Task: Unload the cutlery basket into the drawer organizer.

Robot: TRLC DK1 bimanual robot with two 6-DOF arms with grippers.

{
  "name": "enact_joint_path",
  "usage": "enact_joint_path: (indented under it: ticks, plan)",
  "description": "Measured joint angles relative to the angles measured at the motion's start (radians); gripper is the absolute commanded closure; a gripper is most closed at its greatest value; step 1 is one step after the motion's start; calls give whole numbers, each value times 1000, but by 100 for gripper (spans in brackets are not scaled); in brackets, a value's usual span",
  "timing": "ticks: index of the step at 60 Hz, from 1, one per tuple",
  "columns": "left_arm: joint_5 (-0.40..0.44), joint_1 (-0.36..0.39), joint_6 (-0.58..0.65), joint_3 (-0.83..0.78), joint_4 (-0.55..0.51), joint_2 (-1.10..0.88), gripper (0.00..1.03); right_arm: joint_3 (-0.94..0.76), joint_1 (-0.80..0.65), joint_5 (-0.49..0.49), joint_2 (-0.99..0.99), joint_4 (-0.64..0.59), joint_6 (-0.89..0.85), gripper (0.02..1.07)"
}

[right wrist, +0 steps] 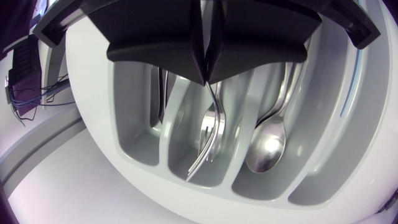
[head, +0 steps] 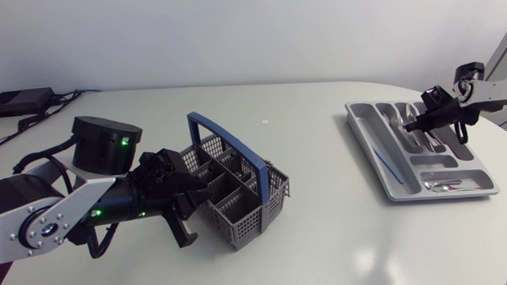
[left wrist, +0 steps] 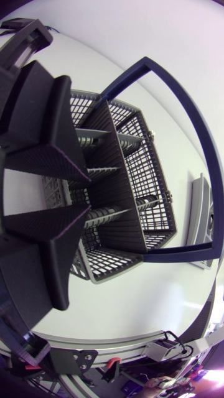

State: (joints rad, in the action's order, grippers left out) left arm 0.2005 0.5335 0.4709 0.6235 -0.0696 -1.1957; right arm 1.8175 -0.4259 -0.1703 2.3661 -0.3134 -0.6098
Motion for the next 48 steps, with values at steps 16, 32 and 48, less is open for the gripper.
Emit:
enact_joint_path:
  ticks: [16, 32, 48]
  plan:
    - [-3, 0, 0, 0, 0, 0, 74, -31, 18, 42, -2, 30, 5, 52]
    - [-3, 0, 0, 0, 0, 2, 74, -157, 13, 3, -137, 35, 8, 52]
    - [-3, -91, -18, 0, -10, 35, 74, -475, 108, -97, -496, 68, 7, 52]
